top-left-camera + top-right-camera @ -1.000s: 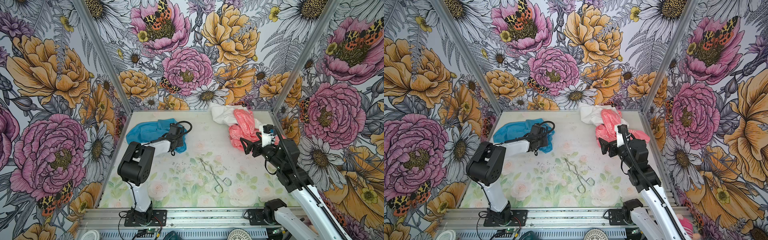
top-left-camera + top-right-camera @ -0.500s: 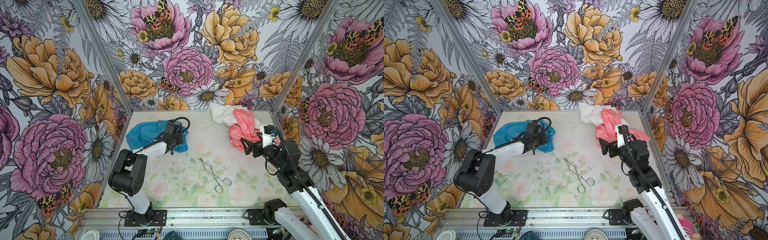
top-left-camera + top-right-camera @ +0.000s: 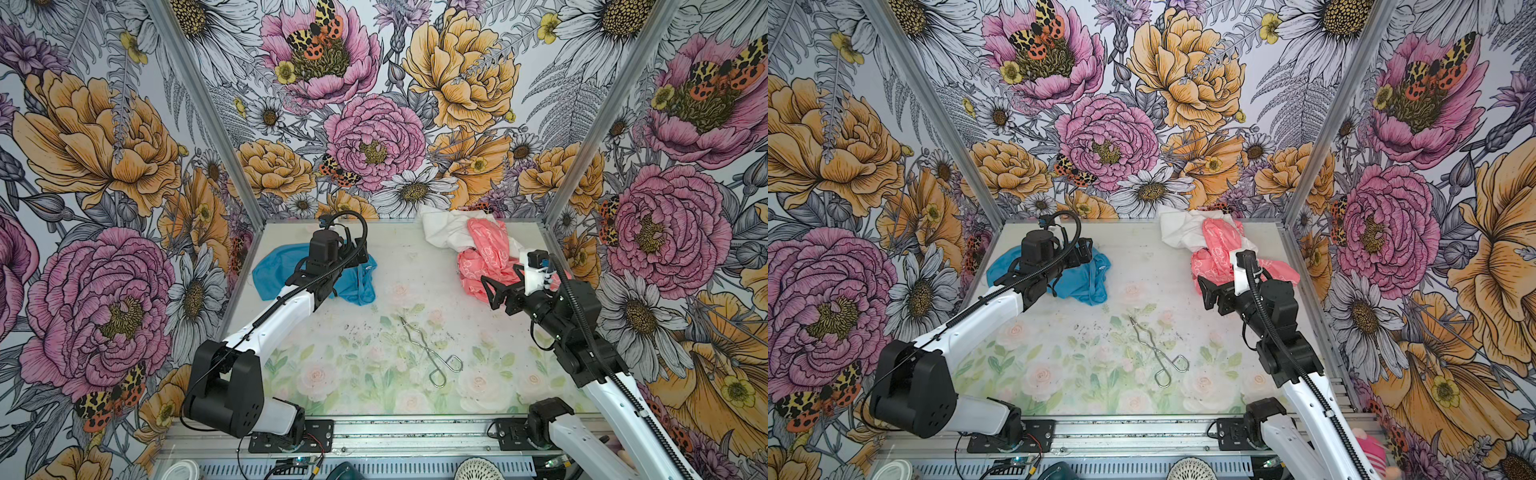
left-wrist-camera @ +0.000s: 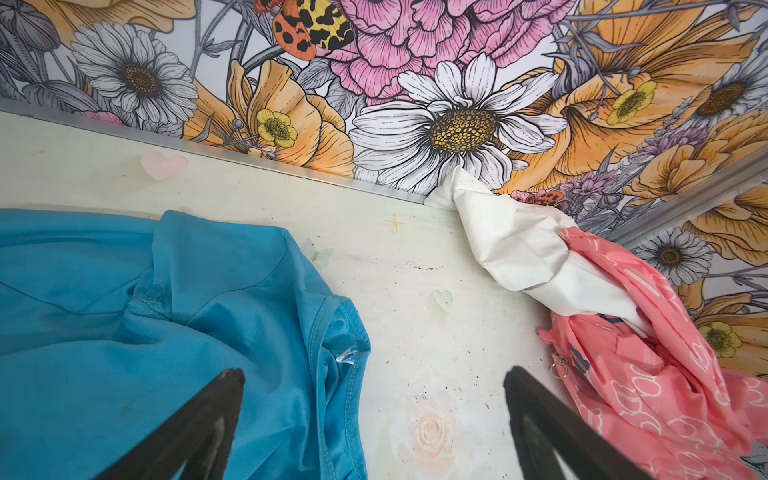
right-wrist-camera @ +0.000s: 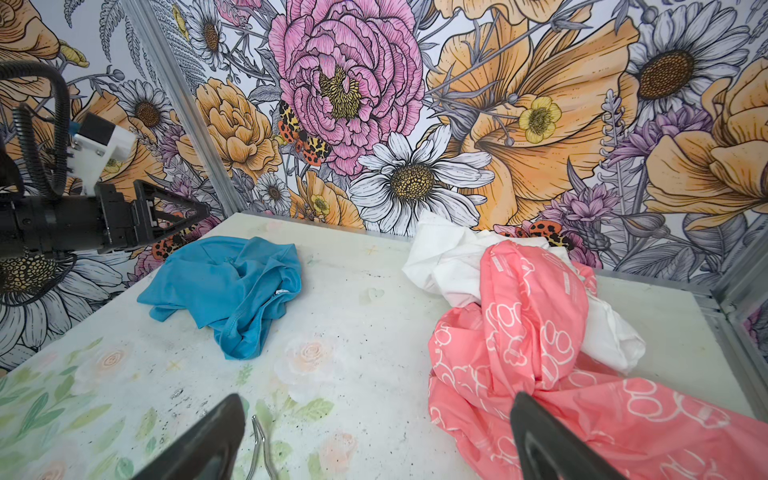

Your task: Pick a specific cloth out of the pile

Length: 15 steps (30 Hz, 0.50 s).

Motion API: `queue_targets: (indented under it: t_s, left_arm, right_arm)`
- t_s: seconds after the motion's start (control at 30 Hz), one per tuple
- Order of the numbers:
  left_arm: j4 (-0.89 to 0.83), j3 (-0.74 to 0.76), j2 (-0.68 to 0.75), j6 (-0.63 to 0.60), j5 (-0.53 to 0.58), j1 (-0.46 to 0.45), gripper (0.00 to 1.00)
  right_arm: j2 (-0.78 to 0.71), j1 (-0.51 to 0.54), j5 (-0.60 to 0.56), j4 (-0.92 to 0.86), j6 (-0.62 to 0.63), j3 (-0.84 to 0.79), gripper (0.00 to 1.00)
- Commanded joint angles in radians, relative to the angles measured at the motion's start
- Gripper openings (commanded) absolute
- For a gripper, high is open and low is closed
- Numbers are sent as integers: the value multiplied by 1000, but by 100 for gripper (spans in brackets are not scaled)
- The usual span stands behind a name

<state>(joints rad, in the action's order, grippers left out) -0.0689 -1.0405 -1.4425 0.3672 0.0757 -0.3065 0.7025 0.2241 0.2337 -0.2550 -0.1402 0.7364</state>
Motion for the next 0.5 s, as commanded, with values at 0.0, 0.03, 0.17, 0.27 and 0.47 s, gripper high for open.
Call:
queue_targets:
  t_s: [0.0, 0.03, 0.17, 0.27, 0.47]
  left_arm:
    - [33, -34, -58, 11, -54, 30, 99]
    - [39, -39, -77, 20, -64, 34, 99]
    - [67, -41, -133, 30, -73, 39, 99]
    - [85, -28, -152, 28, -64, 48, 99]
    - [206, 78, -66, -42, -25, 56, 99]
  right_arm:
    - [1, 7, 16, -4, -2, 8, 99]
    - [1, 7, 15, -4, -1, 10, 99]
    - [5, 8, 16, -5, -4, 14, 99]
    - [15, 6, 16, -4, -1, 17, 99]
    - [52, 7, 2, -3, 12, 14, 99]
